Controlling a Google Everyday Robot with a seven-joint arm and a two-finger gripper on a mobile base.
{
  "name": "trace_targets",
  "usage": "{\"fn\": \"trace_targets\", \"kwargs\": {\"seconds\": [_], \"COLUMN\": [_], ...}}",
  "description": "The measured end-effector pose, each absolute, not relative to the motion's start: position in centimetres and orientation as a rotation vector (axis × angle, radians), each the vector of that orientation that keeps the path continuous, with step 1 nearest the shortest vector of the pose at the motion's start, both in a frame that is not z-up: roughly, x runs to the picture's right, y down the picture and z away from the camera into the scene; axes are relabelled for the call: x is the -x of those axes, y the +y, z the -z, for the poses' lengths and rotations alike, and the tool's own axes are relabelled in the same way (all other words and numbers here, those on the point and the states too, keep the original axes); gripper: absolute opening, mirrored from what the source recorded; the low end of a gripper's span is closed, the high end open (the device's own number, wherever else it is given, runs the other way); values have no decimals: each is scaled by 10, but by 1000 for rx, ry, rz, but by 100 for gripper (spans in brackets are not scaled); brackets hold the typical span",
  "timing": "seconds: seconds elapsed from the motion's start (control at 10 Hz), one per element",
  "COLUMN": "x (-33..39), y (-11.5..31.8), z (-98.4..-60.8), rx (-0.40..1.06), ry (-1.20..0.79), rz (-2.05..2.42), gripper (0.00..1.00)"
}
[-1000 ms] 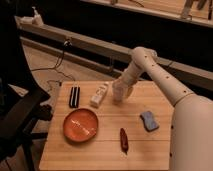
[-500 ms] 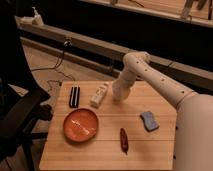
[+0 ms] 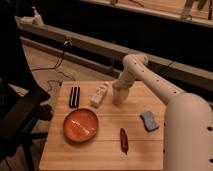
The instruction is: Pick up the ceramic cup
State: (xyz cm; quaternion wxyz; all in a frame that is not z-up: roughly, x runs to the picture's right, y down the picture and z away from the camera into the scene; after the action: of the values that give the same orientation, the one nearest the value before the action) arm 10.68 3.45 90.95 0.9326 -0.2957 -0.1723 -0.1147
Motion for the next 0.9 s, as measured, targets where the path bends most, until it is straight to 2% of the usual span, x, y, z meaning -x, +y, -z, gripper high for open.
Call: {"fn": "trace_targets", "kwargs": {"seconds": [0.1,0.4,0.5,0.9], "x": [-109,-109,-110,-109], "y": [34,15,12,-7], "z": [-907,-888,-883,-863], "rx": [599,571,567,532], "ry": [-351,-346,-347,-366], "rz": [236,230,229,250], "gripper": [44,12,7,6]}}
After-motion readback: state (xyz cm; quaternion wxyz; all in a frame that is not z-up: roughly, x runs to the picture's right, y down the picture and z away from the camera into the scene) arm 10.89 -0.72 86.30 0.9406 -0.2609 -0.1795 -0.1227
